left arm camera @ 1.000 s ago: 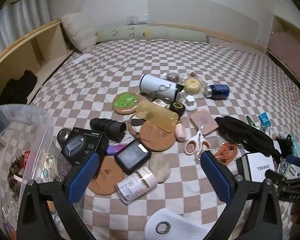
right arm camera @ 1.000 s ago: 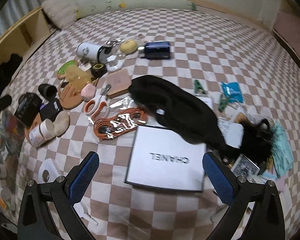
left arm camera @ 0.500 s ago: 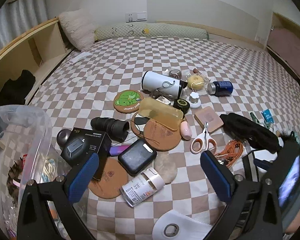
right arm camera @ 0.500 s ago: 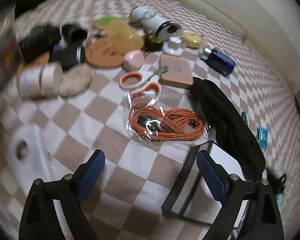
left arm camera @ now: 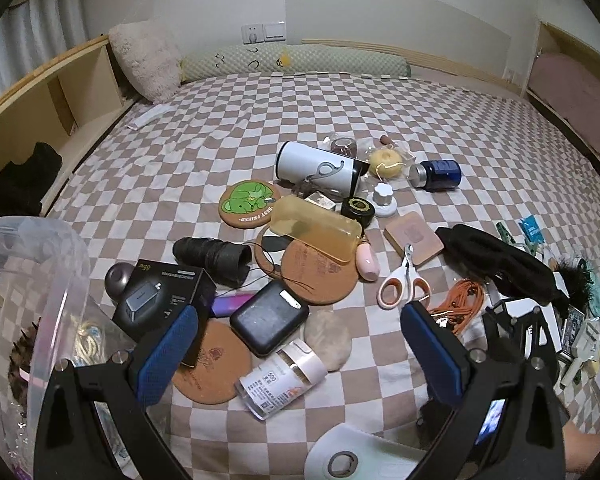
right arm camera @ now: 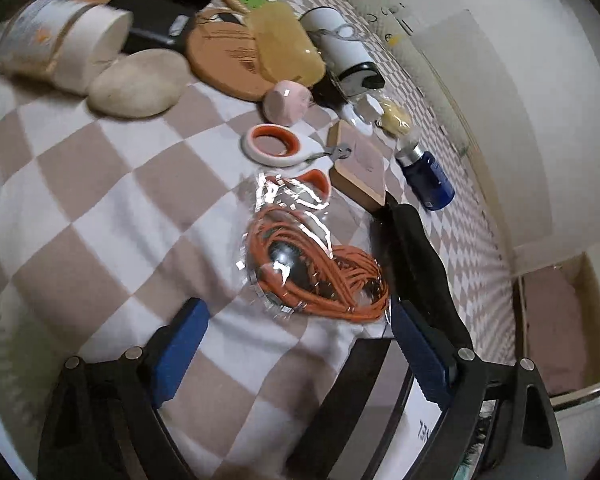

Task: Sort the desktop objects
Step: 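Lower the right gripper and grasp the bagged orange cable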

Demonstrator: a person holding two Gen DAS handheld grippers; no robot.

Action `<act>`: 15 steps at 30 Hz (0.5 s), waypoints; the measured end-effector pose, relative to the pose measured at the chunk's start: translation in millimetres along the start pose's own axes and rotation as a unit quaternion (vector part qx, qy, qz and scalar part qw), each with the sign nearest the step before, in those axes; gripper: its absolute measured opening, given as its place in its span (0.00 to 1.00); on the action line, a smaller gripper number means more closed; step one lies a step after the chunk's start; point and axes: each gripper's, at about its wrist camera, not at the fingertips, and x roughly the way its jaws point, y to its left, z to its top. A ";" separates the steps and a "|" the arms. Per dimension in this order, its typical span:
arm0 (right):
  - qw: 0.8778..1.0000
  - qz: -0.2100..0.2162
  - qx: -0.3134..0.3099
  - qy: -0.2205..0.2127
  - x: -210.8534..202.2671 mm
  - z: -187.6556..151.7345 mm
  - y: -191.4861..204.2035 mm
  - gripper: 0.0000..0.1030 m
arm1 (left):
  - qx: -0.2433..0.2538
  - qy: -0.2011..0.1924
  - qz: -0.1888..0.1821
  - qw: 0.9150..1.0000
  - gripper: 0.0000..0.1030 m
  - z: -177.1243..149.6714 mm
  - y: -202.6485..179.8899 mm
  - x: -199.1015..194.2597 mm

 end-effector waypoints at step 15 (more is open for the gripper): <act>0.996 0.066 0.051 -0.020 14.4 13.2 -17.7 0.19 | 0.031 -0.024 0.035 0.999 0.98 1.0 -11.6 6.0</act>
